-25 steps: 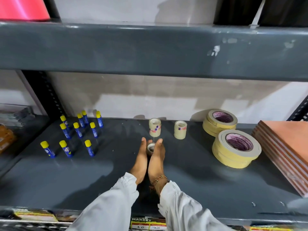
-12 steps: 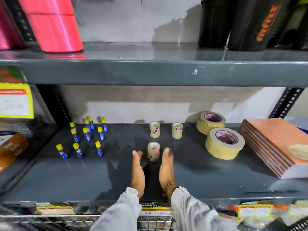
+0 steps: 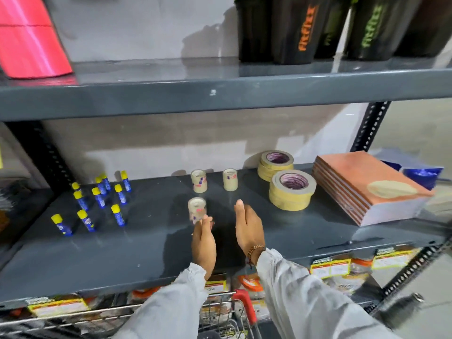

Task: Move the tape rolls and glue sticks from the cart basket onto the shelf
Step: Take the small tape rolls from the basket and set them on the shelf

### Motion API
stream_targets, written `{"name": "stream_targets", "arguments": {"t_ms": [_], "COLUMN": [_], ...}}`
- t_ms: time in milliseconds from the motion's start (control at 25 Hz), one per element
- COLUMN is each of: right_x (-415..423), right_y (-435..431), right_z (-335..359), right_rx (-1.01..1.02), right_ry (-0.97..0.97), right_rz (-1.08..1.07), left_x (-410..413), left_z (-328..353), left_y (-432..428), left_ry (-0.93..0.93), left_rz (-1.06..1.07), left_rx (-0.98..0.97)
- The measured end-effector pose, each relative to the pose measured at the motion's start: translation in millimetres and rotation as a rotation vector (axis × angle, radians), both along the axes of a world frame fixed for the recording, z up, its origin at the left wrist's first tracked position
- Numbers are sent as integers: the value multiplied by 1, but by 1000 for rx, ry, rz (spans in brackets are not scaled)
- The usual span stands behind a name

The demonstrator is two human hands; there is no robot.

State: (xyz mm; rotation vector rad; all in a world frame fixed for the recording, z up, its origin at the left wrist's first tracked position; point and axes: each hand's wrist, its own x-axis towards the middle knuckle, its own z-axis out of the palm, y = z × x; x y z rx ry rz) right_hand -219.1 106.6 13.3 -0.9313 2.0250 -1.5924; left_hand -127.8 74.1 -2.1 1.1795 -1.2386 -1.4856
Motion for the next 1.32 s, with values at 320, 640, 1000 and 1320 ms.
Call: {"name": "stream_targets", "arguments": {"t_ms": [320,640,1000,1320], "right_x": [-147,-222,-229,-224], "right_y": [10,18,0,-11], "right_z": [11,-8,-17,-19], "right_rx": [-13,-94,-150,-175], "right_ry": [492,-2,-244,-404], "right_rz": [-32,-134,-184,-297], "left_x": [-160,-225,-250,-257], "left_z": [38,27,20,14], "left_y": [-17,-34,-40,-39], "left_ry": [125,120,223,2], "left_rz": [-103,-256,-205,20], "left_rx": [63,111,199,218]}}
